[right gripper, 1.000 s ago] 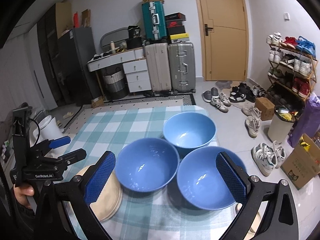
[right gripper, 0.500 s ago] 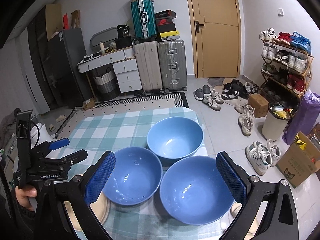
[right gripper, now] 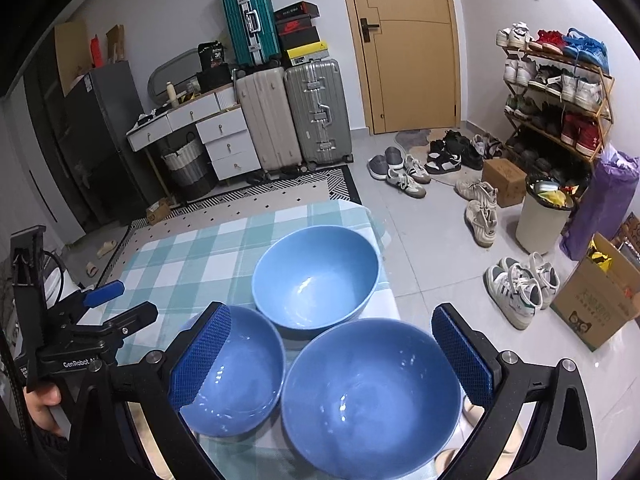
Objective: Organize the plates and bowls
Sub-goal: 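Withdraw both tools and move them to the large blue bowl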
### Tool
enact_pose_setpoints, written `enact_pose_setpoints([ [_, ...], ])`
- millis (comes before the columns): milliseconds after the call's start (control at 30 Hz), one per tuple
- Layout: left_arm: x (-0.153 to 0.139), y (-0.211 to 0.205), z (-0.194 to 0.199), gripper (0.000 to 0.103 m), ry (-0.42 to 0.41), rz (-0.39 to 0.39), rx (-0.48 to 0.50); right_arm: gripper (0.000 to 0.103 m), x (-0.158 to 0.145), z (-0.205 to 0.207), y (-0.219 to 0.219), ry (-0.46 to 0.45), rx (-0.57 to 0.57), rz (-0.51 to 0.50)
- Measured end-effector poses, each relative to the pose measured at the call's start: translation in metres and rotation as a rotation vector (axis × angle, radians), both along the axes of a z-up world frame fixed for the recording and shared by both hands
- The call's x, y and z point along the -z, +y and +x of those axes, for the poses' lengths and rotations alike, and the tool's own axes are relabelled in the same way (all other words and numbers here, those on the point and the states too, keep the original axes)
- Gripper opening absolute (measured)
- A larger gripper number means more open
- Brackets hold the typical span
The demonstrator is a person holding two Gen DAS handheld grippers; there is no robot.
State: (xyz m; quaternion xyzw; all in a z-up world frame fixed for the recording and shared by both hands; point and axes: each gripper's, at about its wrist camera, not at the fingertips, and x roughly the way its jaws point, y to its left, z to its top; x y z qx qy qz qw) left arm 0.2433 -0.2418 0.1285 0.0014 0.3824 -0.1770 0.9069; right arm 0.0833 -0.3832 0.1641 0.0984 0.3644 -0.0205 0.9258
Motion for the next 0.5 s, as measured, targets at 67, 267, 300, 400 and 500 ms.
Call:
enact_pose_setpoints([
  [67, 0.002, -0.003, 0.010, 0.102, 0.007, -0.010, -0.006, 0.102, 0.001, 0.007, -0.005, 0.005, 0.003, 0.002],
  [267, 0.013, -0.015, 0.037, 0.102, 0.032, -0.006, -0.019, 0.102, 0.021, 0.032, -0.018, 0.049, 0.011, -0.010],
  [300, 0.016, -0.018, 0.042, 0.102, 0.038, -0.002, -0.022, 0.102, 0.024, 0.037, -0.020, 0.057, 0.015, -0.011],
  [400, 0.023, -0.026, 0.055, 0.102, 0.058, 0.004, -0.018, 0.102, 0.034, 0.047, -0.026, 0.077, 0.019, 0.006],
  [500, 0.029, -0.034, 0.065, 0.102, 0.067, 0.015, -0.017, 0.102, 0.042, 0.057, -0.032, 0.092, 0.023, 0.028],
])
